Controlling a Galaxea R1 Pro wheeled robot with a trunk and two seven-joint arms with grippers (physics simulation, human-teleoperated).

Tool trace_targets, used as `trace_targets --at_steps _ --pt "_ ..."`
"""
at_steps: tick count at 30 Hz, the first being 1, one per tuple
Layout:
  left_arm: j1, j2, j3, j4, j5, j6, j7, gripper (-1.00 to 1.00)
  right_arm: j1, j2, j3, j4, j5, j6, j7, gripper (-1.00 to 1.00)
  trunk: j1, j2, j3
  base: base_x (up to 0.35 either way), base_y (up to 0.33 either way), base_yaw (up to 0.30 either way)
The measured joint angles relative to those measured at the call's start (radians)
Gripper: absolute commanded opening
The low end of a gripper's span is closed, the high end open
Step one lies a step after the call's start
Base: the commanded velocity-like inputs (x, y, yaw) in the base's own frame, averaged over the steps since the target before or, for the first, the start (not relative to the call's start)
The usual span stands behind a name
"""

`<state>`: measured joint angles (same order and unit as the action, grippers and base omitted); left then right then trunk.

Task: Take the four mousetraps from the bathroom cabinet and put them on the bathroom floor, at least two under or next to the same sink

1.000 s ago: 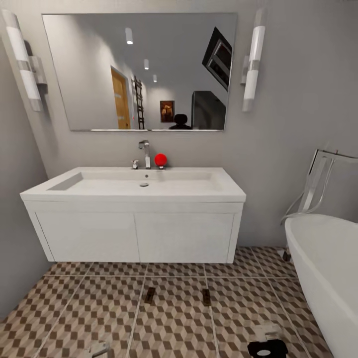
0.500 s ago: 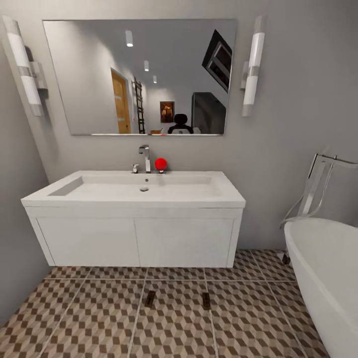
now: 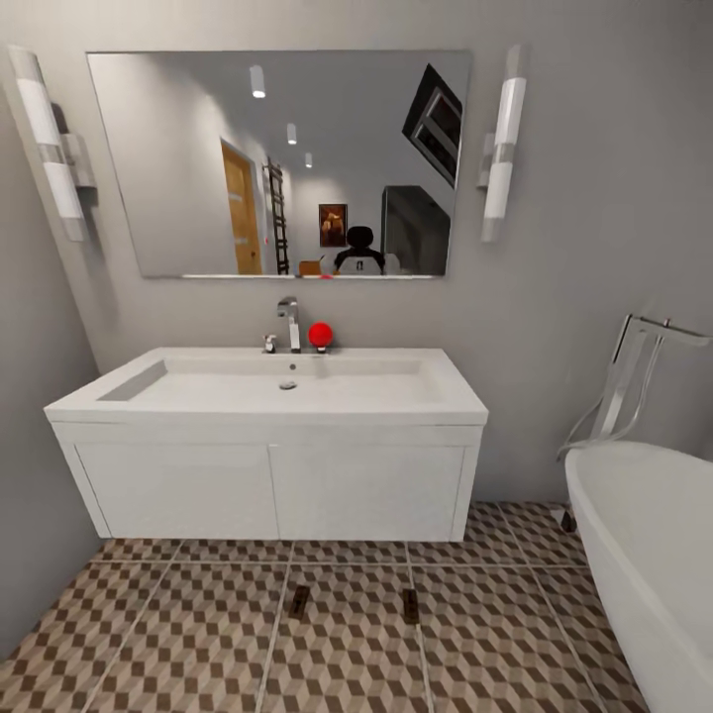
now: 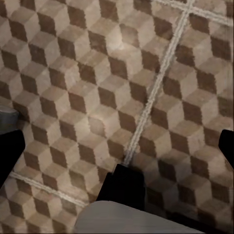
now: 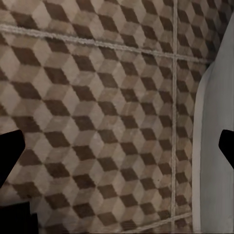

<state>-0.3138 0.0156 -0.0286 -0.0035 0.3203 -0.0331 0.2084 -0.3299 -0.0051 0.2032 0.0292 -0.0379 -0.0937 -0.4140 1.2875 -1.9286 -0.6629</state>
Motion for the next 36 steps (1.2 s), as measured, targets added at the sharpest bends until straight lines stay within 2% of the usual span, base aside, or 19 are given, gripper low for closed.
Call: trace_targets --at_steps 8,19,25,36 --pt "0.043 0.0 0.0 0.0 0.001 0.001 -0.042 1.0 0.046 0.001 0.0 0.0 -0.002 -0.001 0.025 1.0 -0.031 0.056 0.025 0.0 0.0 0.0" --pt "0.097 -0.001 0.0 0.0 0.0 -0.002 -0.05 1.0 0.111 0.002 -0.001 0.0 -0.005 0.0 0.152 1.0 -0.073 0.133 0.059 0.0 0.0 0.0" --pt "0.113 -0.003 -0.001 0.0 -0.002 -0.006 -0.05 1.0 0.147 0.007 -0.001 0.0 -0.003 -0.001 0.184 1.0 -0.096 0.175 0.078 0.0 0.0 0.0" --pt "0.12 -0.031 -0.001 0.0 -0.008 -0.042 -0.053 1.0 0.189 0.012 -0.001 0.0 -0.002 -0.014 0.241 1.0 -0.138 0.252 0.113 0.0 0.0 0.0"
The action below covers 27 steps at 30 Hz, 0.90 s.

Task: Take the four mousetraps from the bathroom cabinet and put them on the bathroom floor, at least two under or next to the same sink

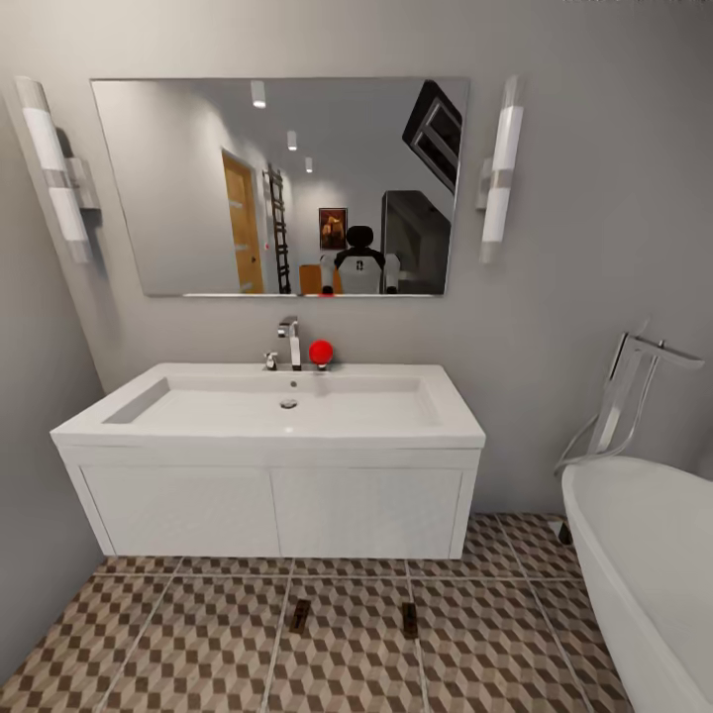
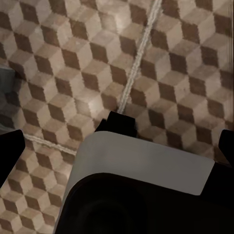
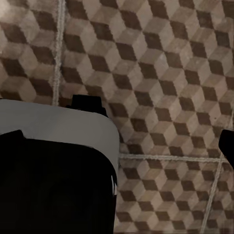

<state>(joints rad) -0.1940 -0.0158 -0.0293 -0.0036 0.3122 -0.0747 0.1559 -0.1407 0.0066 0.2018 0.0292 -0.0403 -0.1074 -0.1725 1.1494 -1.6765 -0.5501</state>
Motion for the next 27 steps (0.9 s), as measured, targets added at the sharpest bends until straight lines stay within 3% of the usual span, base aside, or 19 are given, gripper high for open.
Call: trace_targets --at_steps 4,20,27 --pt "0.001 -0.003 0.0 0.0 -0.001 -0.012 0.0 1.0 0.004 0.0 0.0 0.0 -0.001 -0.008 0.02 1.0 -0.015 0.028 0.013 0.0 0.0 0.0" --pt "0.004 -0.005 -0.001 0.0 0.0 -0.023 -0.001 1.0 0.007 0.003 -0.005 0.0 -0.007 -0.013 0.061 1.0 -0.015 0.028 0.013 0.0 0.0 0.002" --pt "0.005 -0.005 -0.001 0.0 -0.001 -0.022 -0.001 1.0 0.007 0.002 -0.007 0.0 -0.008 -0.013 0.061 1.0 -0.015 0.028 0.013 0.0 0.0 0.179"
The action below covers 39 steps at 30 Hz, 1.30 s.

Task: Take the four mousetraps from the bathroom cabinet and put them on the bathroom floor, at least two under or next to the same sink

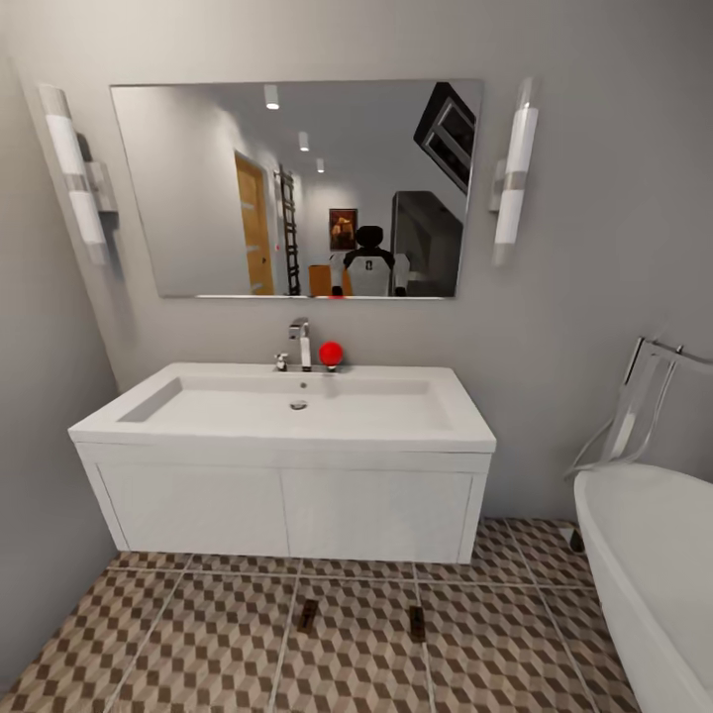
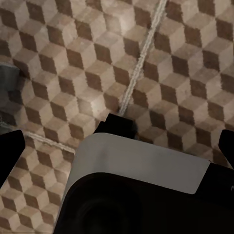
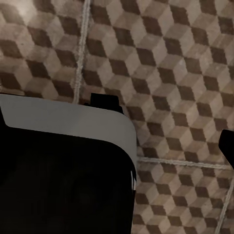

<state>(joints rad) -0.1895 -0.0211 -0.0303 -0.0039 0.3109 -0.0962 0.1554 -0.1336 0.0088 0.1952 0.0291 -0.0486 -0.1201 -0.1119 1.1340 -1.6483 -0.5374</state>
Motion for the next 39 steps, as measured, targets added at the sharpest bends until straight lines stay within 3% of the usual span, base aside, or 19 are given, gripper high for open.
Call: trace_targets --at_steps 39 --pt "0.0 0.0 0.0 -0.002 0.001 -0.001 0.002 1.0 0.0 0.002 0.0 0.0 0.0 0.0 0.0 1.0 0.0 0.0 0.0 0.0 0.0 0.268"
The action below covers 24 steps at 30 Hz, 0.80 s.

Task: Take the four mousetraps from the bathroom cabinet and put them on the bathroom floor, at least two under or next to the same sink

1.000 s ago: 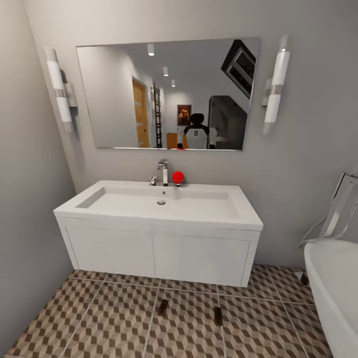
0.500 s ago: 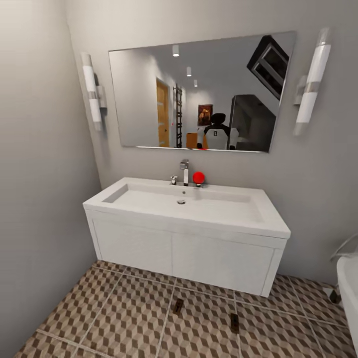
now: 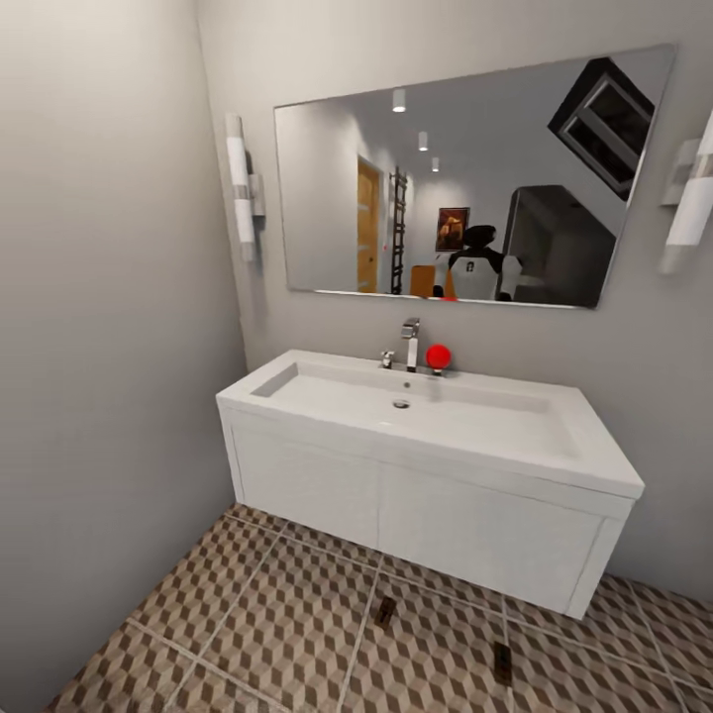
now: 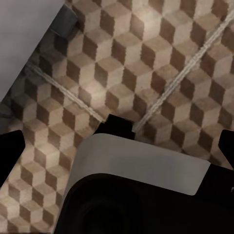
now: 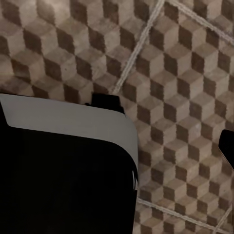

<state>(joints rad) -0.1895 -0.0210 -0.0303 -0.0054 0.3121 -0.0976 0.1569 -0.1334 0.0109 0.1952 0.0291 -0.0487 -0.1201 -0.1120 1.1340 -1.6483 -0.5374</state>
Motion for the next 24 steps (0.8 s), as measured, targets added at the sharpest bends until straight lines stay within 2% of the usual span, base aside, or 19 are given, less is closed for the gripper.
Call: trace_targets --at_steps 9,24 --pt "0.0 -0.001 -0.001 0.0 -0.001 0.0 0.0 1.0 0.0 0.0 0.0 0.0 0.0 0.0 0.0 1.0 0.0 0.0 0.0 0.0 0.0 0.271" --pt "0.0 0.0 0.0 0.001 0.0 0.001 0.0 1.0 0.0 0.0 0.0 0.0 0.0 0.0 0.0 1.0 -0.057 0.105 0.047 0.0 0.0 0.271"
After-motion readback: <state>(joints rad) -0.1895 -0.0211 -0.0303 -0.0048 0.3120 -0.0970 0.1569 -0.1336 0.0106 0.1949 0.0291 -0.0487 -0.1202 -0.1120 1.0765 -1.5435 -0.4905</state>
